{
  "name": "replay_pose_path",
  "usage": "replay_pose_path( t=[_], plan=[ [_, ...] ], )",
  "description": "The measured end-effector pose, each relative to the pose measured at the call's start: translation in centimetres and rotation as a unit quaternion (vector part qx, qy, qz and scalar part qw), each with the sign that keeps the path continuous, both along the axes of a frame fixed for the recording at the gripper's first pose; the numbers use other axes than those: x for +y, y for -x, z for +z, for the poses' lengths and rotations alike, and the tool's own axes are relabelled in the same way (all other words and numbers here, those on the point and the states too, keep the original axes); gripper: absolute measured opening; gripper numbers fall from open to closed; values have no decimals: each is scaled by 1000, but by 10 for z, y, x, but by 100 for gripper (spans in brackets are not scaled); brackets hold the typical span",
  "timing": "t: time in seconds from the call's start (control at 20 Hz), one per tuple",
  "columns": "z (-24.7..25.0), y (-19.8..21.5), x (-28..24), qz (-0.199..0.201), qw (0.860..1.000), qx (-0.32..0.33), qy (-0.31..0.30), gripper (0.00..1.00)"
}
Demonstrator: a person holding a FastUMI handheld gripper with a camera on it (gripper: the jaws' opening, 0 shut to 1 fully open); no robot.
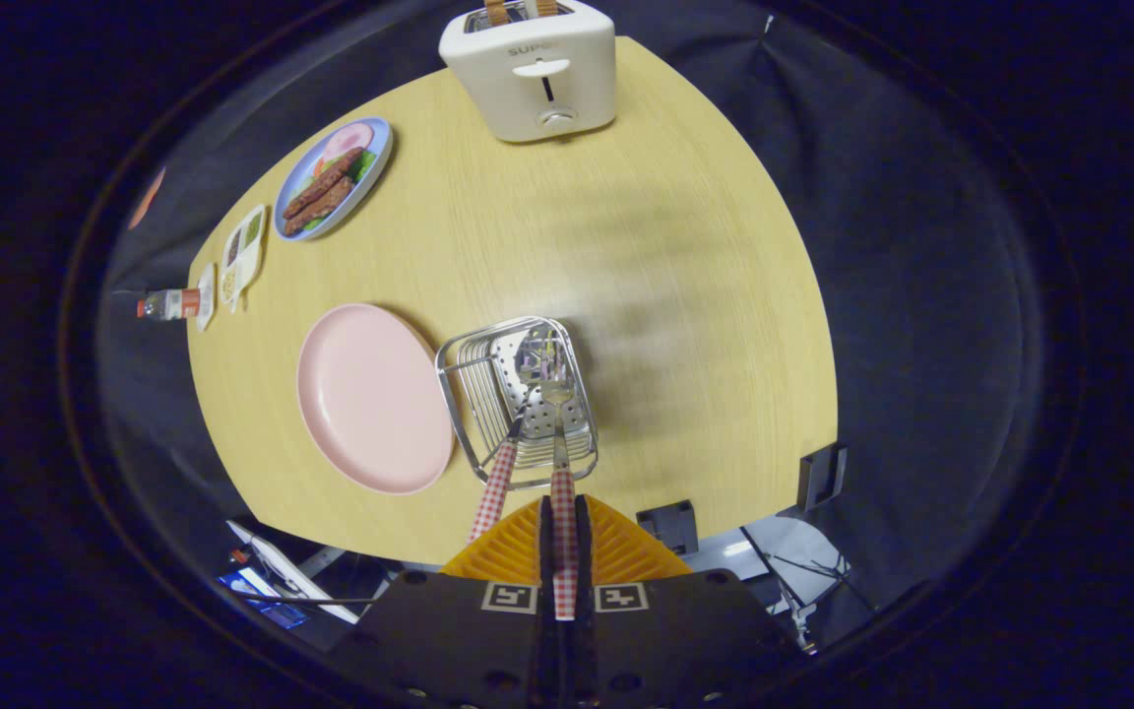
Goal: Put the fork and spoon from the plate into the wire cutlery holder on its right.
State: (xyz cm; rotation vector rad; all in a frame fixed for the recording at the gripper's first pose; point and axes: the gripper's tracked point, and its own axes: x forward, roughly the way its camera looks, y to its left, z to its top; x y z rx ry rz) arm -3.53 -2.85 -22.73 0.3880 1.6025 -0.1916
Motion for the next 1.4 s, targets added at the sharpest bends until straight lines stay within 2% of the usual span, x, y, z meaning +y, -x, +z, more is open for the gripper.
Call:
replay_pose_path(
  t=[0.15,0.4,0.5,0.55,0.65,0.8,0.9,1.05,1.2,1.25,1.4],
  plan=[
    [-6,-6,8,-15,1000,10,-20,6],
    [-13,-19,5,-21,1000,-1,-9,10],
    [-13,-22,2,-26,1000,-6,-8,18],
    [-12,-24,1,-28,1000,-11,-8,26],
    [-9,-28,0,-25,999,-32,-6,34],
    [4,-42,-4,1,995,-96,3,50],
    [12,-58,-14,5,990,-143,14,50],
    [27,-73,-11,13,980,-199,16,67],
    [53,-91,-11,22,958,-282,44,84],
    [67,-99,-8,23,946,-320,48,88],
    [114,-113,5,32,897,-438,58,90]
  ],
)
